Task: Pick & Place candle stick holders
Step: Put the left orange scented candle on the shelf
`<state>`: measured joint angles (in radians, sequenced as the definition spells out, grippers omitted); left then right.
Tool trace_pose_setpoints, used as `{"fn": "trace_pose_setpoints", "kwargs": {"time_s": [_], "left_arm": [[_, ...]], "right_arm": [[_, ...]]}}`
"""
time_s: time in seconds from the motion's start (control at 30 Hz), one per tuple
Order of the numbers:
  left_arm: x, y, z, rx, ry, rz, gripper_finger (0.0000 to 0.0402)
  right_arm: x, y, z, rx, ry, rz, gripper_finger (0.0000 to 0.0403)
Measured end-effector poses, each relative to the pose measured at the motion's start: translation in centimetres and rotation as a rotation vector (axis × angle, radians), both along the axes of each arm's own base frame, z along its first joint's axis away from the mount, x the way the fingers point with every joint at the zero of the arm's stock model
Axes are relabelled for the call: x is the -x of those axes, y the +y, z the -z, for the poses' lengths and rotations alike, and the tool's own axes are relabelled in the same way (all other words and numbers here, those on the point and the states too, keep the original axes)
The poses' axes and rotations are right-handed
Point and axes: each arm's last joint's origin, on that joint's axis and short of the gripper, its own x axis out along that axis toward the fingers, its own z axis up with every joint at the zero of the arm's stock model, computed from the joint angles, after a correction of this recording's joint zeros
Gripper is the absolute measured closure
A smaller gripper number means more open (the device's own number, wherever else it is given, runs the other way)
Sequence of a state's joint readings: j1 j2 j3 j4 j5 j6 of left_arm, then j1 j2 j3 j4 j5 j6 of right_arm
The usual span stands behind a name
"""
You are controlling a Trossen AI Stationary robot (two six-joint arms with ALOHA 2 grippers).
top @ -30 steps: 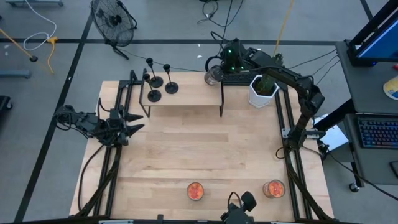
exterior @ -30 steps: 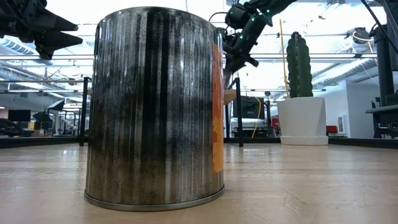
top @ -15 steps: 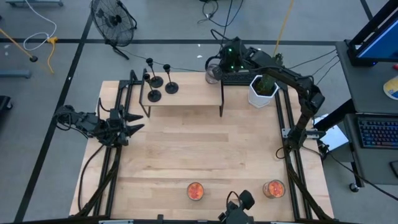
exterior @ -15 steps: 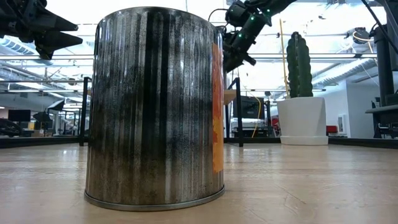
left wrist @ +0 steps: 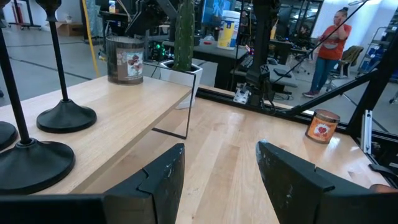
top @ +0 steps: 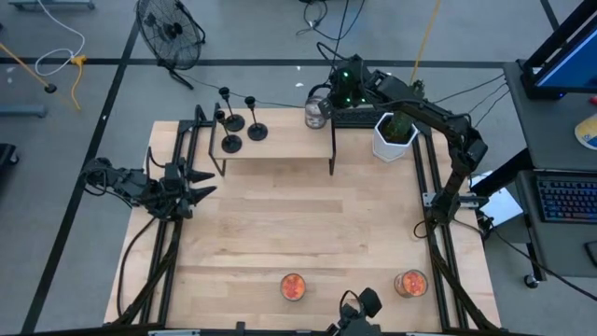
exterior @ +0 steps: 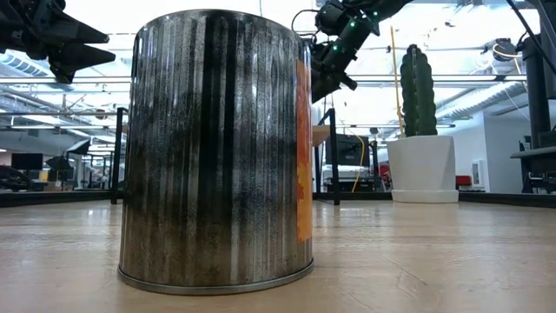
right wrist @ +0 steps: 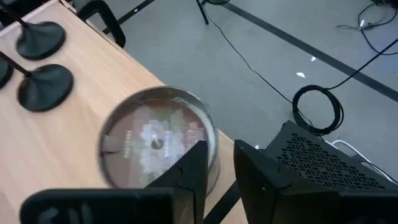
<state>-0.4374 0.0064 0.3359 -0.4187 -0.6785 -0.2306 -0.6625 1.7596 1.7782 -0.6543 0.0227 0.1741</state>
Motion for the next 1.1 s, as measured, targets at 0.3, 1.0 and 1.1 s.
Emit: {"fn": "trace_pose_setpoints", "kwargs": {"time_s": [0.3, 1.0, 1.1], "left_arm": [[0.0, 0.0, 0.0, 0.008, -0.004, -0.001, 0.0195], [0.0, 0.0, -0.1, 0.134, -0.038, -0.01, 0.0195], [0.0, 0.0, -0.2, 0.128, -0.051, -0.01, 0.0195]], "right_arm": [[-0.7, 3.9, -2.0, 0.008, -0.046, -0.08, 0.034], [3.7, 19.5, -6.8, -0.043, -0.133, -0.235, 0.0368], [5.2, 21.0, -6.4, -0.037, -0.163, -0.25, 0.0378]]}}
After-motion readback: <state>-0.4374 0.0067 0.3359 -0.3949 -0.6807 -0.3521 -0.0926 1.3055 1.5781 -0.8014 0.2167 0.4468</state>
